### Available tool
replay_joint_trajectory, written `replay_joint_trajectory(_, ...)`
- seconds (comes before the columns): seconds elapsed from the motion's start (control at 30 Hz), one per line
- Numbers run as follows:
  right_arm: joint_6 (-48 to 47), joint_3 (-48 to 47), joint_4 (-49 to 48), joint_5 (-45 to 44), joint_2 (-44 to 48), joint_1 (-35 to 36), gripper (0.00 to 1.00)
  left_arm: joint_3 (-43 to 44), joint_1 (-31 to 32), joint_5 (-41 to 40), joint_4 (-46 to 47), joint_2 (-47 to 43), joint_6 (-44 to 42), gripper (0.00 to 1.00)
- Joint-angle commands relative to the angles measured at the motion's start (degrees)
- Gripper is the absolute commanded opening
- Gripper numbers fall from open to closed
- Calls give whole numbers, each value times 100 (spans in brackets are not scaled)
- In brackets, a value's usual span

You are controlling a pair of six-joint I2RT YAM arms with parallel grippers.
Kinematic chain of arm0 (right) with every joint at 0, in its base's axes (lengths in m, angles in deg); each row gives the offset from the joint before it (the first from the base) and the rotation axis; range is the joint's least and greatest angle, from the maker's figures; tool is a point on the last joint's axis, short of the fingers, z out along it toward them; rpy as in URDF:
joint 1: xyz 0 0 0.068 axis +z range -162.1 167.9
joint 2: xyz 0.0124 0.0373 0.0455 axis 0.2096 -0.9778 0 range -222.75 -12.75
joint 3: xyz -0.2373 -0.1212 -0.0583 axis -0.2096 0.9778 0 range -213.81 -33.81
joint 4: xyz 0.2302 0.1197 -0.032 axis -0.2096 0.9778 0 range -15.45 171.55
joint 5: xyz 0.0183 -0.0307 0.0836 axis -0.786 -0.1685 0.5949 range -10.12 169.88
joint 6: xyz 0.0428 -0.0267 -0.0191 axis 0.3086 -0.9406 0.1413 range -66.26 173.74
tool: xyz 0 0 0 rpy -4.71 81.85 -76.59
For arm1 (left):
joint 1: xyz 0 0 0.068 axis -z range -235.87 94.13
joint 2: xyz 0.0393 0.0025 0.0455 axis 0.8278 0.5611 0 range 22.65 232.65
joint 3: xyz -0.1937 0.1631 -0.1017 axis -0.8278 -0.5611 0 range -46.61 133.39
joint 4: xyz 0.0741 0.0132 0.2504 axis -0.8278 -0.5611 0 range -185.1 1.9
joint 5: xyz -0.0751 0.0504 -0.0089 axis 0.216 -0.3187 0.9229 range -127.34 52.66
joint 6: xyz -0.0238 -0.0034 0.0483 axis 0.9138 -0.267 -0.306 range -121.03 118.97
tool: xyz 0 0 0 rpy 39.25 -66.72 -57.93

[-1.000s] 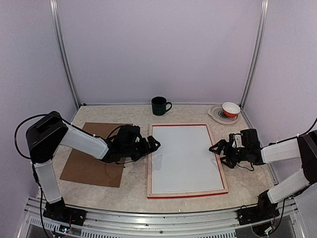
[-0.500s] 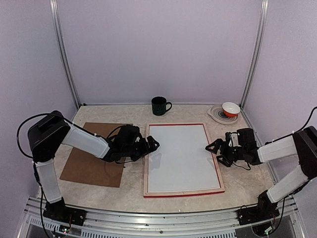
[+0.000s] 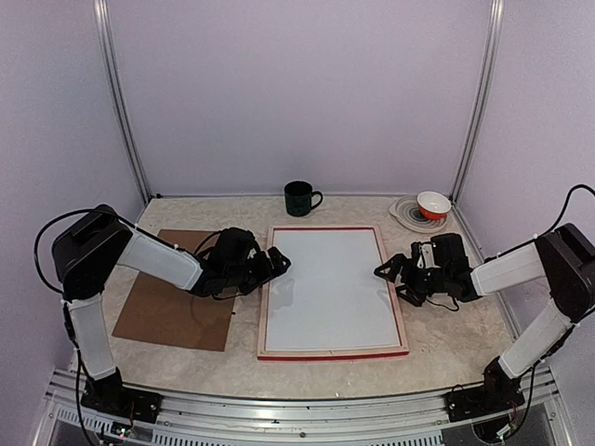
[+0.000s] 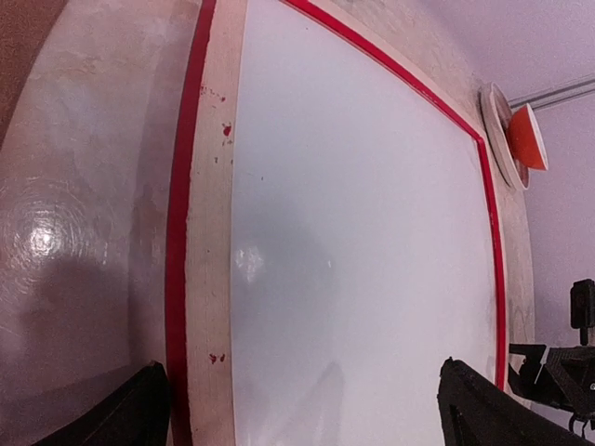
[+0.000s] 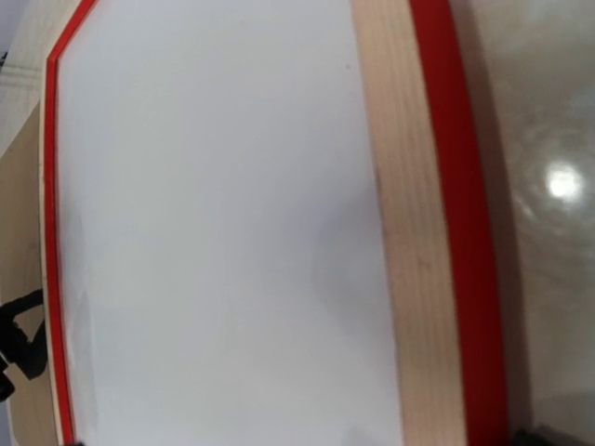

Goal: Put the photo into the frame
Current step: Frame the body at the center of the board.

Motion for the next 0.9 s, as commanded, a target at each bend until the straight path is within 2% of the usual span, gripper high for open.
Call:
replay_joint_trajectory(0.0,122,-159,78,72,-208,220,99,28,-70,50,-62,-141,-82,99)
replay_joint_trajectory(0.2,33,-290,372,-107,-133,265,99,-81,-260,23,-66,-343,-110,99)
replay_joint_trajectory(0.5,-568,-949,2175,-1514,820,262,99,-129,-593,-500,-698,-1243,-402,99)
replay_joint_trajectory(0.67,-886,-1607,2996,-1846,1067,367,99,-124,-1178,-828,-1375,-1851,-640,99)
replay_joint_trajectory(0.87,-1139,-2726,3470,-1793,569,893,99,21,-2015,-1076,-2269,-2224,-968,99)
